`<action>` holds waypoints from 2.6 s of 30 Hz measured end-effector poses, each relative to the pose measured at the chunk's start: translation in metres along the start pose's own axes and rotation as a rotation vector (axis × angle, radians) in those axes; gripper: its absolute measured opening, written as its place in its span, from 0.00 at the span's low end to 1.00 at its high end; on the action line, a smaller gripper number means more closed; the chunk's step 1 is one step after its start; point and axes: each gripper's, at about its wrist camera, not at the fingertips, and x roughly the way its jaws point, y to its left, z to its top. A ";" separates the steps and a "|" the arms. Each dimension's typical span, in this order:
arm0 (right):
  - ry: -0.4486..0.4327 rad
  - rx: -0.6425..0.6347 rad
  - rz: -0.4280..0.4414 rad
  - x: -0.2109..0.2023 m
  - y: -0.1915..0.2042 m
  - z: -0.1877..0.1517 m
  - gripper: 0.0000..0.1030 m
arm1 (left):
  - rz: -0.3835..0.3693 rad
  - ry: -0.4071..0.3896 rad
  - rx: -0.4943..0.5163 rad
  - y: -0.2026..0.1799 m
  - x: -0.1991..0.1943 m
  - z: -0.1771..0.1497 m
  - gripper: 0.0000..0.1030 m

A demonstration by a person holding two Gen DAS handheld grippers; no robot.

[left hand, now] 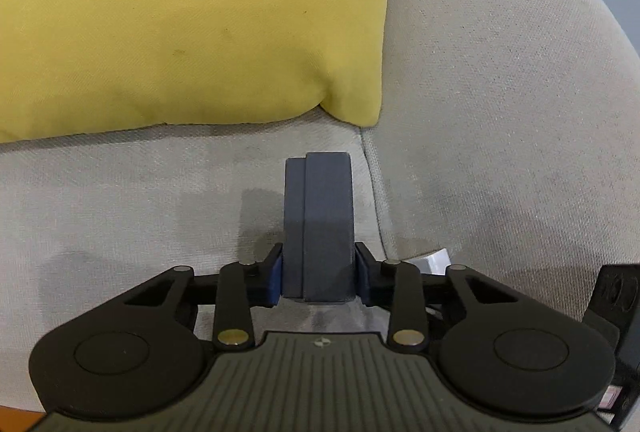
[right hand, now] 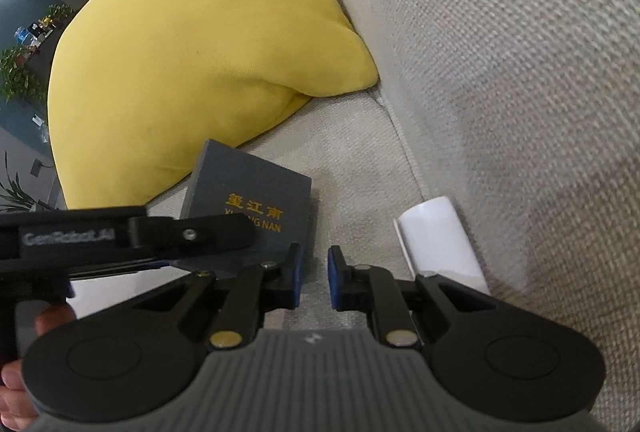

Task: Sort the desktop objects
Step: 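Grasp the brown cardboard cube with the right gripper while the left gripper holds the gray box, then carry the gray box and brown cube into the shoebox and open both grippers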

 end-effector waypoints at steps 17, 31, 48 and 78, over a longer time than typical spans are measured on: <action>-0.015 -0.014 0.157 -0.036 0.044 -0.015 0.54 | 0.168 -0.206 0.096 -0.011 -0.102 -0.027 0.37; 0.035 -0.092 -0.065 -0.026 0.099 -0.054 0.70 | 0.236 -0.359 0.084 0.002 -0.236 -0.120 0.37; 0.053 -0.109 -0.138 -0.036 0.106 -0.066 0.51 | 0.328 -0.366 -0.041 0.107 -0.325 -0.210 0.37; 0.316 -0.516 0.285 -0.042 0.296 -0.211 0.50 | 0.473 -0.072 -0.159 0.197 -0.301 -0.261 0.37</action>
